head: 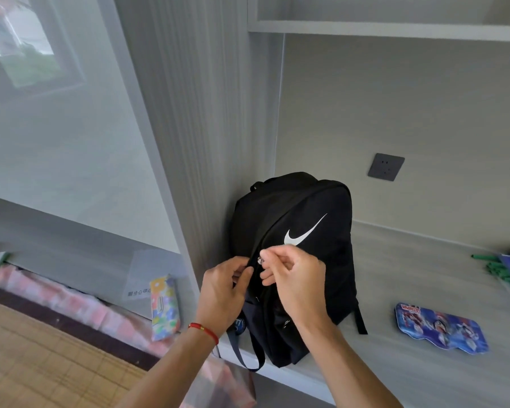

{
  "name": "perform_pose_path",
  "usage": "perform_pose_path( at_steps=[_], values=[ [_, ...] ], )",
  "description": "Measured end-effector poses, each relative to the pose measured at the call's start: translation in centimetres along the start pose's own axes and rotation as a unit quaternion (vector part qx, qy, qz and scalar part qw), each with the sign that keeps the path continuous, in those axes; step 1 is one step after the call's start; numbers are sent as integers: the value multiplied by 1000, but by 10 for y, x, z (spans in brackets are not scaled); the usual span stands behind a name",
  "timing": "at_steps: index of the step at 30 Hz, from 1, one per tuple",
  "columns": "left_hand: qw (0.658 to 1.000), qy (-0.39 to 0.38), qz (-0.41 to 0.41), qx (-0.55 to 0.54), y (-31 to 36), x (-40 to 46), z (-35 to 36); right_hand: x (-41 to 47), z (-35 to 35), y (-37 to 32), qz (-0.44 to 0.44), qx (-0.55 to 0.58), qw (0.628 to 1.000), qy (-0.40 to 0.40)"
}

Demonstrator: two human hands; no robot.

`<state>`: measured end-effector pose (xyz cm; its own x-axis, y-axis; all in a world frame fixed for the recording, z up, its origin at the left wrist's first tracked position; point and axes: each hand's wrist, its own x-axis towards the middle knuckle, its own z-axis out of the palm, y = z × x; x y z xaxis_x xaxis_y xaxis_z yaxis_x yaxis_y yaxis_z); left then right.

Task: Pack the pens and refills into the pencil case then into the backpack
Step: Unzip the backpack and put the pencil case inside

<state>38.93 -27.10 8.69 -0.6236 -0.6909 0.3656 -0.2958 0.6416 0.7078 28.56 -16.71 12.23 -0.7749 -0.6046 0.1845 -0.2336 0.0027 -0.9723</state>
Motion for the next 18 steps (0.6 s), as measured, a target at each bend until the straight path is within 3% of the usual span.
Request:
perform_pose_path(
  at_steps=[4,9,14,18],
  values=[
    [999,-14,30,-2,-1,1,-7,22,-2,-14,-103,-126,986,40],
    [998,-24,62,13,-4,13,-14,41,-8,-39,-90,-64,988,107],
    [992,32,109,-58,32,44,-6,31,-13,-44,-115,-79,988,65],
    [985,29,164,-49,51,71,-1,35,-26,-41,-125,-88,988,27]
  ],
)
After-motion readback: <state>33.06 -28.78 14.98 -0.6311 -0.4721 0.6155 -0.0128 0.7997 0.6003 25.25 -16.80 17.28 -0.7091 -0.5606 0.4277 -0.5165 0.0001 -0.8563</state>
